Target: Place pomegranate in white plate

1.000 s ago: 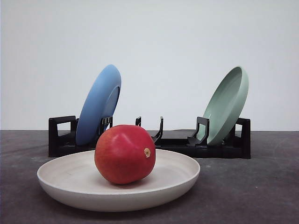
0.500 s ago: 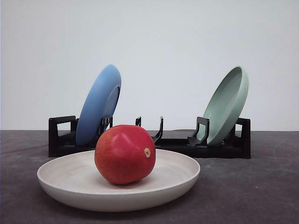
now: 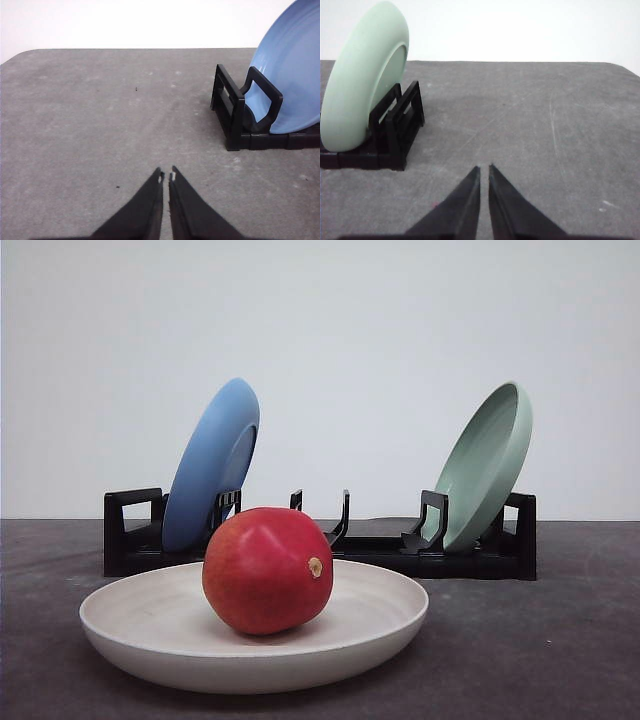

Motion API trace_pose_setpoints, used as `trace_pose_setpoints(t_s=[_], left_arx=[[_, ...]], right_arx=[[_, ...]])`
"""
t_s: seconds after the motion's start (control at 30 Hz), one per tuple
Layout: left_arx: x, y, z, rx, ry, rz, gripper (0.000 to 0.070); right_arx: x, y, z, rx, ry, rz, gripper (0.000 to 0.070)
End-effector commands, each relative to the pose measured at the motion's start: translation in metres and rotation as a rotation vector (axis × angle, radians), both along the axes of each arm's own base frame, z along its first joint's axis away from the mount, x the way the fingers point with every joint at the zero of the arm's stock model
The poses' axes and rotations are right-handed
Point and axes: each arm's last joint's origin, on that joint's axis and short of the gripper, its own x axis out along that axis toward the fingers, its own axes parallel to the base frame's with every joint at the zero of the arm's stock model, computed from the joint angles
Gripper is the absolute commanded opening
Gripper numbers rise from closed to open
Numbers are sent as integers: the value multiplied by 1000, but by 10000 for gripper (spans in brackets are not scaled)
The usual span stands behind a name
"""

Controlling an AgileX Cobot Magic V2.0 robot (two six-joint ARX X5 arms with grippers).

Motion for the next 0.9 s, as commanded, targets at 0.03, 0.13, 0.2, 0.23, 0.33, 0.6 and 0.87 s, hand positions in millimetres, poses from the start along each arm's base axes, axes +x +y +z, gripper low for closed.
trace_pose_setpoints(t_s=[0.03,0.13,0.2,0.23,0.33,0.6,0.87], left_arx=[[1,0,-4,14,11,-4,0],[1,0,-4,15,11,-4,0],[1,0,-4,14,11,-4,0],[1,0,-4,15,11,-4,0],[1,0,-4,15,11,-4,0],[1,0,-4,14,11,-4,0],[1,0,-4,14,11,-4,0]], right_arx=[[0,0,0,-7,-13,-1,26],[0,0,0,-7,-13,-1,26],[0,0,0,-7,-13,-1,26],[0,0,0,-7,-12,-1,26],[0,0,0,-7,-13,-1,26],[0,0,0,-7,-13,-1,26],[0,0,0,-7,-13,-1,26]])
